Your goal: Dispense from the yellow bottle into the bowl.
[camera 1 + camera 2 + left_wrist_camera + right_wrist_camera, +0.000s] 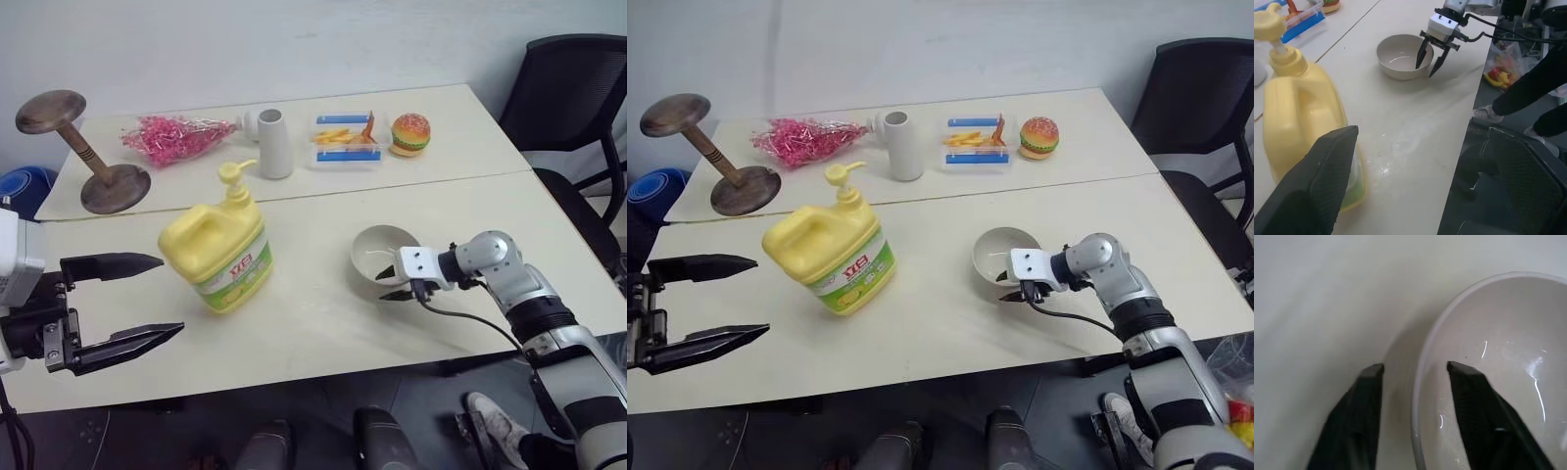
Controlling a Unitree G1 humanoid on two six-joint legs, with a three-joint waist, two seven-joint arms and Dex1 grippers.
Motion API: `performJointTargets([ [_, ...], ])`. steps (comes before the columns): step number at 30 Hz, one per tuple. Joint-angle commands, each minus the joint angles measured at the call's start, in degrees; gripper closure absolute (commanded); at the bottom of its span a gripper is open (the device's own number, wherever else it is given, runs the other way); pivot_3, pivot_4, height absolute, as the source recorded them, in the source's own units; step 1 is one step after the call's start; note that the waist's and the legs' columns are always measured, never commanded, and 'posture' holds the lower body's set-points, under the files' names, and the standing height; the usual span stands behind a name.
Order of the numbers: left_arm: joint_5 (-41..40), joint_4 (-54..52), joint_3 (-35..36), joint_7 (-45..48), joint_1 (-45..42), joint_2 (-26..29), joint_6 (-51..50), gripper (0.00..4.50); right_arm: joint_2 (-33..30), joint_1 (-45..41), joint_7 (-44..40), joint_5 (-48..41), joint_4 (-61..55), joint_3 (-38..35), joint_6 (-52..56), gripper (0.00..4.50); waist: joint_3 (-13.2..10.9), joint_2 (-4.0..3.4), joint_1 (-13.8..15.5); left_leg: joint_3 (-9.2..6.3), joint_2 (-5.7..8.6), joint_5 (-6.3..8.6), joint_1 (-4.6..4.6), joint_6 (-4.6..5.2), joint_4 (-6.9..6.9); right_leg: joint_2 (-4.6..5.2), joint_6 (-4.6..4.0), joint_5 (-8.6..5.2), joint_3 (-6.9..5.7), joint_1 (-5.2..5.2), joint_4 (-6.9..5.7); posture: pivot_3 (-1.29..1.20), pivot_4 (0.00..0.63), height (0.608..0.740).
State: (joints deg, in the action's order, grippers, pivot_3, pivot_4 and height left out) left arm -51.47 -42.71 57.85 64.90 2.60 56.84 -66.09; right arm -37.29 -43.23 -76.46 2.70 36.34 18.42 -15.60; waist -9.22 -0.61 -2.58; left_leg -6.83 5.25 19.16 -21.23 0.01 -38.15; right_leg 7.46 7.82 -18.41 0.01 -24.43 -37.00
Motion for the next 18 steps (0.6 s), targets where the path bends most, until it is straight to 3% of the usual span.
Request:
performJointTargets([
  [1,-0.9,0.1,2.0,-1.0,2.4,-0.1,2.6,0.0,-2.3,-0.2,-0.3,-3.9,-4.6,-4.9,3.2,1.12,0.0,0.0,0.2,0.01,0.0,0.0,0.0,0.0,0.0,-0.01,0.0,0.0,0.01,0.0,0.01,0.0,0.15,0.74],
  [4,-0.3,1.5,3.8,-0.5,5.7,-0.1,4.0,0.0,-7.1,-0.6,-4.1,-11.2,-10.3,-11.3,12.1,0.09,0.0,-0.01,0.7,0.02,-0.03,0.0,0.01,0.0,0.03,0.0,-0.01,0.0,0.01,0.0,0.02,0.0,0.15,0.74],
  [8,-1.6,3.0,9.6,2.6,10.7,0.7,4.3,0.0,-16.2,-0.6,-10.8,-18.0,-14.9,-17.1,22.8,0.04,-0.1,-0.08,1.4,0.09,-0.02,0.05,-0.03,0.09,0.08,0.03,-0.01,0.0,0.06,-0.02,0.13,0.0,0.15,0.74],
  [13,0.5,6.6,14.1,5.7,16.0,1.2,6.8,0.0,-24.7,-0.4,-15.5,-22.1,-12.6,-20.6,32.1,0.04,-0.1,0.06,1.1,0.17,-0.18,0.14,0.08,0.11,0.05,0.03,-0.07,0.01,0.0,0.16,0.34,0.0,0.15,0.74],
  [18,2.1,7.8,12.2,4.7,17.3,0.5,11.2,0.0,-26.2,3.2,-14.1,-22.3,-10.9,-22.2,31.9,0.04,-0.1,0.04,1.1,0.35,-0.22,0.19,0.09,0.17,0.07,0.05,-0.09,0.01,0.09,0.11,0.35,0.0,0.15,0.74],
])
